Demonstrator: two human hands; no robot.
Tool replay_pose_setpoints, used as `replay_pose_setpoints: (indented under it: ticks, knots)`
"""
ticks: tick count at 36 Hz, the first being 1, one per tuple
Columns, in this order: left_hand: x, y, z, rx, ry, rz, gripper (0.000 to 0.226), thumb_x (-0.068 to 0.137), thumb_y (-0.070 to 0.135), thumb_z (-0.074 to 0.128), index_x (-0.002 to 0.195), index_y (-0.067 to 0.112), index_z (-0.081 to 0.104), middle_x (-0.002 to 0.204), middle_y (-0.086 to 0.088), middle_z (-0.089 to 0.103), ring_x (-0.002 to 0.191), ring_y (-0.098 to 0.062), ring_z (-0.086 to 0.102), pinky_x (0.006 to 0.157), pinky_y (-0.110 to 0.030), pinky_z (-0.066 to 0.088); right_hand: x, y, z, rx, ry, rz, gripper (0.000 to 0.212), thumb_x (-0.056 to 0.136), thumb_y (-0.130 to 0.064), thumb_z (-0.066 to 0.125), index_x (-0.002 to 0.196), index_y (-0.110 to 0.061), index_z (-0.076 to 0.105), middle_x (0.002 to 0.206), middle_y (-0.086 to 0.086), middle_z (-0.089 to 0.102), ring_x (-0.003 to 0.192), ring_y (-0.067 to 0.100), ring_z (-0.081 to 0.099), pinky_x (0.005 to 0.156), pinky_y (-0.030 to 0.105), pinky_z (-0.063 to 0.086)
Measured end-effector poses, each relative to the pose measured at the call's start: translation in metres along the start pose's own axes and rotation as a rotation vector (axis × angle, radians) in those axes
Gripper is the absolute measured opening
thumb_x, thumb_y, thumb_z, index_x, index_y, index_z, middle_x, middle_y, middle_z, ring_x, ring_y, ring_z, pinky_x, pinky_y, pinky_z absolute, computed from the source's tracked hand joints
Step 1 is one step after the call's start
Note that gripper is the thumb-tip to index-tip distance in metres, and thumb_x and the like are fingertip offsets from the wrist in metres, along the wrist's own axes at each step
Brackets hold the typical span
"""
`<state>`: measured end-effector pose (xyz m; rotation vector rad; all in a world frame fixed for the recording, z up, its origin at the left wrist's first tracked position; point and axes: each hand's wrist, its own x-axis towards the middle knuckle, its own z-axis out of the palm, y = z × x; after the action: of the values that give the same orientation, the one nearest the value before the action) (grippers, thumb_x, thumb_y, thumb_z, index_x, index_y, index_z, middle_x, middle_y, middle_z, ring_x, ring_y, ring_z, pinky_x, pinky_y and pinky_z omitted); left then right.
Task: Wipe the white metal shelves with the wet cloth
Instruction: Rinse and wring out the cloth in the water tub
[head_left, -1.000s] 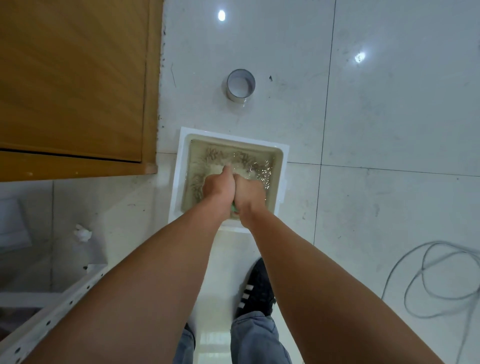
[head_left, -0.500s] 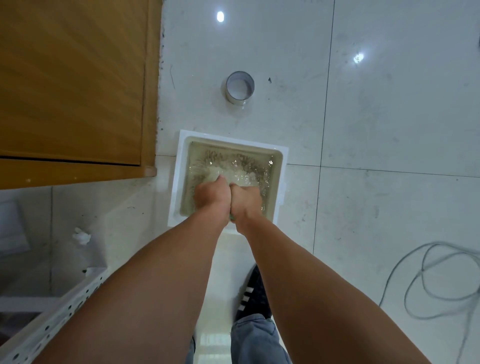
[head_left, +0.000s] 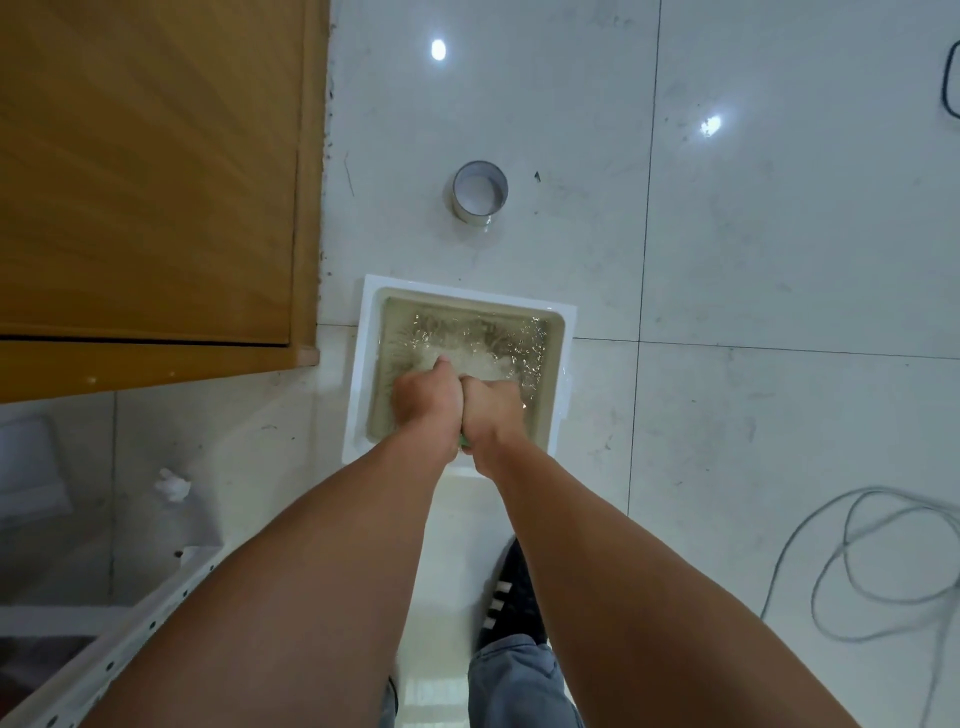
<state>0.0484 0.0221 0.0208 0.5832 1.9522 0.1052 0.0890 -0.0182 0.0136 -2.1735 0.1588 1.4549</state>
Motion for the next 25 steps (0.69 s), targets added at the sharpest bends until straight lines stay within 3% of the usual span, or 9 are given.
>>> replay_pose_setpoints:
  ticks: [3, 7, 9, 11, 13, 16, 19, 21, 25]
  knots:
    - [-0.004, 0.004, -0.005, 0.007, -0.012, 0.003, 0.035, 0.087, 0.041, 0.062, 0.093, 0.008, 0.071, 0.098, -0.010, 0.073, 0.089, -0.032, 0.070, 0.086, -0.045, 0.058, -0.007, -0.004, -0.001, 0.005, 0.022, -0.019, 0.031, 0.072, -0.030, 0.058, 0.046, -0.013, 0.057, 0.050, 0.005, 0.054, 0.051, 0.023, 0.050, 0.052, 0.034, 0.044]
    - [-0.019, 0.014, -0.013, 0.060, -0.030, 0.067, 0.041, 0.092, 0.049, 0.055, 0.073, 0.014, 0.065, 0.091, -0.009, 0.072, 0.086, -0.032, 0.068, 0.087, -0.041, 0.056, -0.020, -0.016, -0.010, -0.030, 0.017, -0.120, 0.049, 0.085, -0.035, 0.055, 0.041, -0.014, 0.047, 0.046, -0.002, 0.048, 0.053, 0.023, 0.044, 0.059, 0.030, 0.037]
    - [-0.027, 0.023, -0.019, 0.084, -0.060, 0.079, 0.046, 0.094, 0.053, 0.050, 0.067, 0.017, 0.058, 0.089, -0.008, 0.069, 0.087, -0.031, 0.065, 0.088, -0.039, 0.054, -0.024, -0.022, -0.018, -0.083, 0.009, -0.173, 0.050, 0.095, -0.039, 0.051, 0.050, -0.015, 0.051, 0.055, 0.000, 0.052, 0.062, 0.025, 0.049, 0.062, 0.030, 0.038]
    - [-0.034, 0.031, -0.025, 0.102, -0.100, 0.081, 0.047, 0.093, 0.058, 0.048, 0.069, 0.018, 0.056, 0.088, -0.006, 0.066, 0.088, -0.030, 0.064, 0.089, -0.039, 0.054, -0.032, -0.030, -0.025, -0.108, 0.005, -0.206, 0.047, 0.096, -0.048, 0.047, 0.072, -0.013, 0.068, 0.077, 0.006, 0.065, 0.082, 0.028, 0.060, 0.078, 0.033, 0.048]
    - [-0.039, 0.039, -0.033, 0.101, -0.147, 0.059, 0.049, 0.088, 0.064, 0.049, 0.076, 0.018, 0.060, 0.091, -0.008, 0.069, 0.089, -0.031, 0.067, 0.090, -0.041, 0.055, -0.039, -0.039, -0.033, -0.115, -0.020, -0.189, 0.046, 0.092, -0.055, 0.045, 0.093, -0.018, 0.072, 0.102, 0.008, 0.070, 0.100, 0.027, 0.064, 0.090, 0.037, 0.051]
    - [-0.052, 0.049, -0.046, 0.088, -0.199, 0.029, 0.045, 0.084, 0.063, 0.056, 0.083, 0.019, 0.062, 0.094, -0.009, 0.071, 0.088, -0.030, 0.069, 0.088, -0.044, 0.057, -0.056, -0.054, -0.051, -0.083, -0.101, -0.171, 0.027, 0.096, -0.041, 0.049, 0.095, -0.020, 0.064, 0.095, 0.003, 0.064, 0.082, 0.014, 0.060, 0.067, 0.029, 0.049]
    - [-0.071, 0.058, -0.063, 0.068, -0.267, 0.019, 0.036, 0.080, 0.050, 0.068, 0.089, 0.015, 0.064, 0.096, -0.013, 0.072, 0.086, -0.031, 0.071, 0.086, -0.049, 0.059, -0.075, -0.065, -0.066, -0.136, -0.112, -0.152, 0.021, 0.083, -0.027, 0.060, 0.099, -0.014, 0.064, 0.099, 0.007, 0.065, 0.082, 0.021, 0.061, 0.071, 0.035, 0.055]
    - [-0.083, 0.062, -0.071, 0.033, -0.290, 0.031, 0.033, 0.073, 0.040, 0.077, 0.090, 0.014, 0.065, 0.095, -0.013, 0.072, 0.086, -0.031, 0.072, 0.085, -0.050, 0.059, -0.088, -0.071, -0.074, -0.162, -0.111, -0.158, 0.022, 0.080, -0.014, 0.061, 0.102, -0.012, 0.063, 0.095, 0.006, 0.064, 0.082, 0.023, 0.059, 0.065, 0.029, 0.051]
    - [-0.097, 0.069, -0.083, -0.071, -0.367, 0.081, 0.028, 0.073, 0.014, 0.082, 0.098, 0.011, 0.069, 0.095, -0.011, 0.072, 0.088, -0.029, 0.069, 0.086, -0.045, 0.057, -0.106, -0.089, -0.084, 0.040, -0.195, -0.201, 0.016, 0.077, -0.001, 0.063, 0.089, -0.011, 0.067, 0.079, 0.006, 0.065, 0.074, 0.023, 0.062, 0.060, 0.027, 0.051]
